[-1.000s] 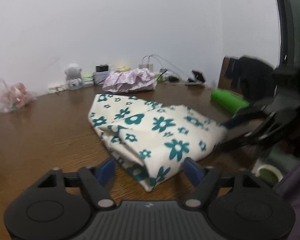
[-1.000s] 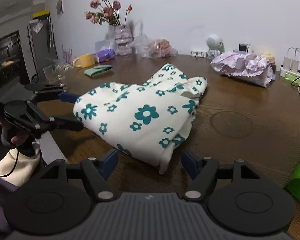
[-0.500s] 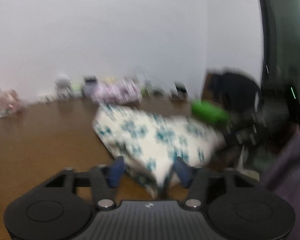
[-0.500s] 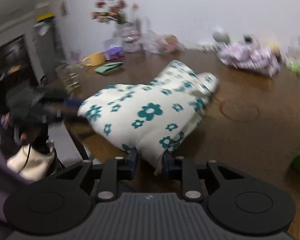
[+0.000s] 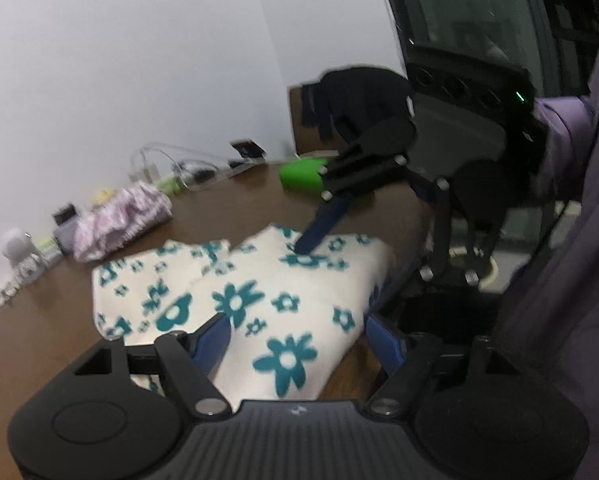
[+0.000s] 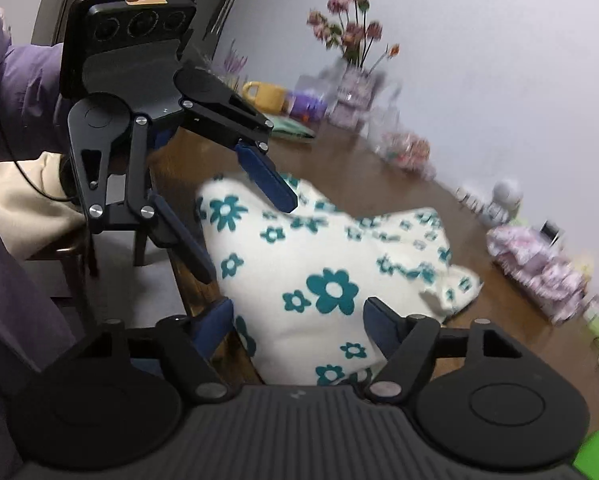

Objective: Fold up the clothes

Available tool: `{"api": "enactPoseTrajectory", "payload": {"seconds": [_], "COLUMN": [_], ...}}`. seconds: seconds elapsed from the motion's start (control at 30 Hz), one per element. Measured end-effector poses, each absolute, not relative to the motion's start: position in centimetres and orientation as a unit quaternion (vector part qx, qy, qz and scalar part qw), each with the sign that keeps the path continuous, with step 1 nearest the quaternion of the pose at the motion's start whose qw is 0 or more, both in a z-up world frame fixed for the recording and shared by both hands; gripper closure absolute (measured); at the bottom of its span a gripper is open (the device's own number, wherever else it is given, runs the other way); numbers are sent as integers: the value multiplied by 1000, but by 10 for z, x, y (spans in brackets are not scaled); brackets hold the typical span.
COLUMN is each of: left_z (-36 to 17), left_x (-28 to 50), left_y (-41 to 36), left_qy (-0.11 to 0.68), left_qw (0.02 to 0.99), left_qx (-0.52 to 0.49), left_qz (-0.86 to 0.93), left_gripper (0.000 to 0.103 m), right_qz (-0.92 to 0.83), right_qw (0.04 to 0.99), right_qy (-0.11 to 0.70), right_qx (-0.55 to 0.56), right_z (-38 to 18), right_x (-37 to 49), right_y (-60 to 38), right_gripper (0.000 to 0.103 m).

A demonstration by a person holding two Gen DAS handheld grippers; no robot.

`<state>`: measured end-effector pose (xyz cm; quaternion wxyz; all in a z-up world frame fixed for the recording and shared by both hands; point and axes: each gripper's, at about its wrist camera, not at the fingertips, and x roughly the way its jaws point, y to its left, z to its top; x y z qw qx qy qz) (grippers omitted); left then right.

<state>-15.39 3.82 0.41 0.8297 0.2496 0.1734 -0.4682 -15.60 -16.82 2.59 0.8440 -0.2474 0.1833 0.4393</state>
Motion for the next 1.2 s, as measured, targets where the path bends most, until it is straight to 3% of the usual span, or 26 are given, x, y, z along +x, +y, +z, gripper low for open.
{"api": "enactPoseTrajectory", "payload": {"seconds": [0.17, 0.33, 0.43, 0.7, 0.9, 0.97, 1.03, 1.1, 1.17, 1.2], "left_z": [-3, -3, -1, -20, -40, -42, -39, -27, -20, -17], "left_x": [-148, -154, -163, -210, -216, -215, -211, -201, -196, -193], "left_y": [44, 40, 41, 24, 17, 15, 17, 19, 21, 23], "left_qy": [196, 207, 206, 100, 40, 35, 45, 83, 104, 111], "left_qw": [822, 814, 810, 807, 796, 790, 793, 799, 803, 805], "left_qx": [228, 241, 237, 387, 442, 458, 449, 415, 392, 383], "left_qz": [-484, -486, -495, -436, -411, -406, -408, -428, -437, -440], "left_gripper": [25, 26, 25, 24, 24, 29, 50, 58, 62, 64], "right_qz": [461, 478, 490, 519, 537, 544, 550, 552, 543, 537], "right_qw": [835, 826, 818, 797, 780, 772, 764, 760, 768, 773], "right_qy": [224, 246, 255, 288, 317, 326, 336, 341, 339, 337], "right_qx": [-201, -173, -160, -110, -59, -46, -33, -24, -26, -31], "right_z": [16, 18, 19, 24, 23, 23, 23, 23, 26, 29], "right_x": [-139, -133, -137, -137, -121, -118, -117, -118, -122, -126], "right_y": [-172, -178, -185, -199, -211, -212, -214, -215, -215, -215], "right_gripper": [30, 49, 54, 60, 61, 61, 62, 62, 58, 49]}}
